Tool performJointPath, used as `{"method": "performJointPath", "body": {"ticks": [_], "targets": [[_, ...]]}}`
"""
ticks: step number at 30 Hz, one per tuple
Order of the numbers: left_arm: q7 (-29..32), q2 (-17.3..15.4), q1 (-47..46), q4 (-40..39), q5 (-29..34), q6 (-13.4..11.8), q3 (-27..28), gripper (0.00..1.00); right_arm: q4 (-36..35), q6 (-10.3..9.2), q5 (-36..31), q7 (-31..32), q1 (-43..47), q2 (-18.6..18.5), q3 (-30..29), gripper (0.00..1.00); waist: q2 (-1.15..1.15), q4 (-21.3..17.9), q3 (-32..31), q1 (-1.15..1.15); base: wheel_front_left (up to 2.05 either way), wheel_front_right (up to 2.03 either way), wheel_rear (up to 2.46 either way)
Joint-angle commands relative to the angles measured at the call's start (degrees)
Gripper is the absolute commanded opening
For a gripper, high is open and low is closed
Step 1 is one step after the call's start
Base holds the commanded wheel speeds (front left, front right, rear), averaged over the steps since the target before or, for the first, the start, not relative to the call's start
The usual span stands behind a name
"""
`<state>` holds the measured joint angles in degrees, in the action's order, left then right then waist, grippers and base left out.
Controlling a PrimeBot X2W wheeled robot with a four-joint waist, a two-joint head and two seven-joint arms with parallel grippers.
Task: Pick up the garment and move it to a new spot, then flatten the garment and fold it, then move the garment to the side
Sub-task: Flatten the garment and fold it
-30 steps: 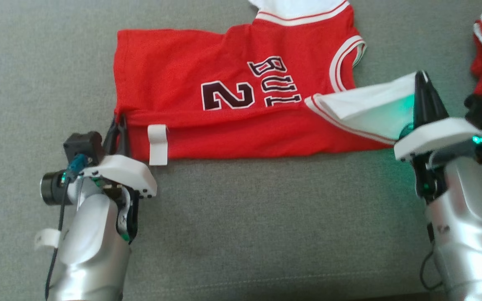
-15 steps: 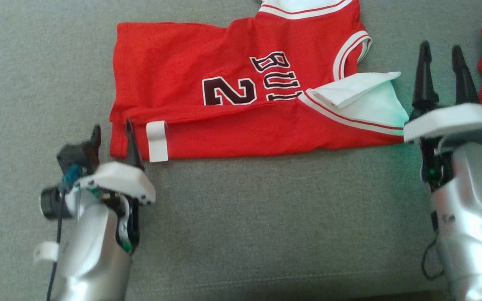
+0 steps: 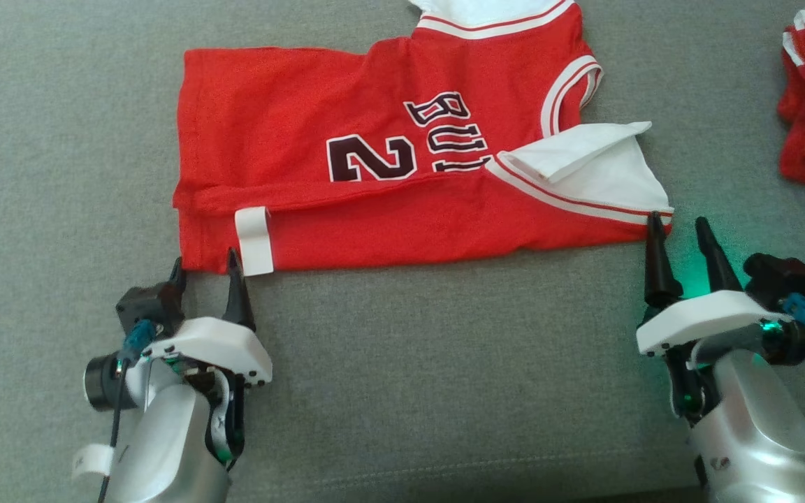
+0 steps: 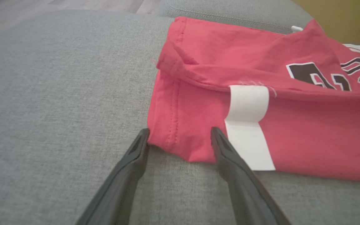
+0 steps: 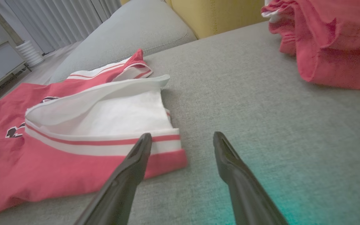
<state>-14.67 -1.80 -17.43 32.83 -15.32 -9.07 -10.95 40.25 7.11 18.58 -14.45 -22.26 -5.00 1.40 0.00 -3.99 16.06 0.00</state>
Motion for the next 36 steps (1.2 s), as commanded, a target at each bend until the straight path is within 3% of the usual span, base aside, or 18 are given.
{"method": "performJointPath", "body": {"ticks": [1,7,8,9,10,11,13,24,25,26,27,31,36], "targets": [[-0.3,-1.1,-0.8,-1.5,-0.4,-0.2,1.3,1.00,-0.4,0.37,0.0,-0.4,-2.0,0.2,1.8,1.00,0.00,0.2,0.0,0.00,0.00,0.00,0.00],[-0.3,-1.1,-1.5,-1.1,-1.2,0.8,1.3,1.00,3.3,0.37,-0.5,0.3,-4.1,0.0,3.5,1.00,0.00,1.2,0.1,0.00,0.00,0.00,0.00],[-0.3,-1.1,-1.6,-1.1,-1.3,1.0,1.3,1.00,3.9,0.37,-0.5,0.5,-4.4,0.0,3.9,0.93,0.00,1.3,0.1,0.00,0.00,0.00,0.00],[-0.3,-1.1,-1.8,-1.0,-1.4,1.2,1.4,1.00,4.3,0.37,-0.5,0.7,-4.6,0.0,4.2,0.70,0.00,1.4,0.2,0.00,0.00,0.00,0.00],[-0.3,-1.1,-1.8,-1.0,-1.4,1.2,1.4,1.00,4.3,0.37,-0.5,0.7,-4.6,0.0,4.2,0.70,0.00,1.4,0.2,0.00,0.00,0.00,0.00],[-0.3,-1.1,-1.9,-1.0,-1.4,1.3,1.4,1.00,4.8,0.37,-0.6,0.9,-4.9,-0.1,4.8,0.44,0.00,1.4,0.2,0.00,0.00,0.00,0.00],[-0.3,-1.1,-2.1,-0.4,-1.5,1.8,1.6,1.00,5.6,0.37,-0.5,1.1,-5.4,-0.1,5.6,0.00,0.00,1.3,0.4,0.00,0.00,0.00,0.00],[-0.3,-1.1,-4.5,7.0,-3.0,3.6,1.1,1.00,6.0,0.37,1.5,0.2,-7.5,-0.4,7.6,0.00,0.00,0.2,1.4,0.00,0.00,0.00,0.00],[-0.3,-1.1,-4.7,8.3,-3.3,3.8,0.7,0.55,5.8,0.37,1.7,0.1,-7.5,-0.4,7.7,0.00,0.00,0.1,1.4,0.00,0.00,0.00,0.00],[-0.3,-1.1,-5.1,9.3,-3.4,3.9,0.4,0.22,5.7,0.37,1.9,0.0,-7.7,-0.5,7.7,0.00,0.00,0.0,1.4,0.00,0.00,0.00,0.00],[-0.3,-1.1,-5.4,10.3,-3.5,4.1,0.1,0.00,5.6,0.37,2.1,-0.1,-7.8,-0.5,7.6,0.00,0.00,0.0,1.3,0.00,0.00,0.00,0.00],[-0.3,-1.1,-5.9,11.9,-5.0,5.4,-0.8,0.00,5.2,0.37,2.7,-0.3,-7.8,-0.6,7.5,0.00,0.00,0.2,0.2,0.00,0.00,0.00,0.00],[-0.3,-1.1,-6.6,6.6,-5.2,5.6,0.5,0.00,4.4,0.37,3.3,-0.5,-8.4,-1.1,6.9,0.00,0.00,0.9,-2.9,0.00,0.00,0.00,0.00]]}}
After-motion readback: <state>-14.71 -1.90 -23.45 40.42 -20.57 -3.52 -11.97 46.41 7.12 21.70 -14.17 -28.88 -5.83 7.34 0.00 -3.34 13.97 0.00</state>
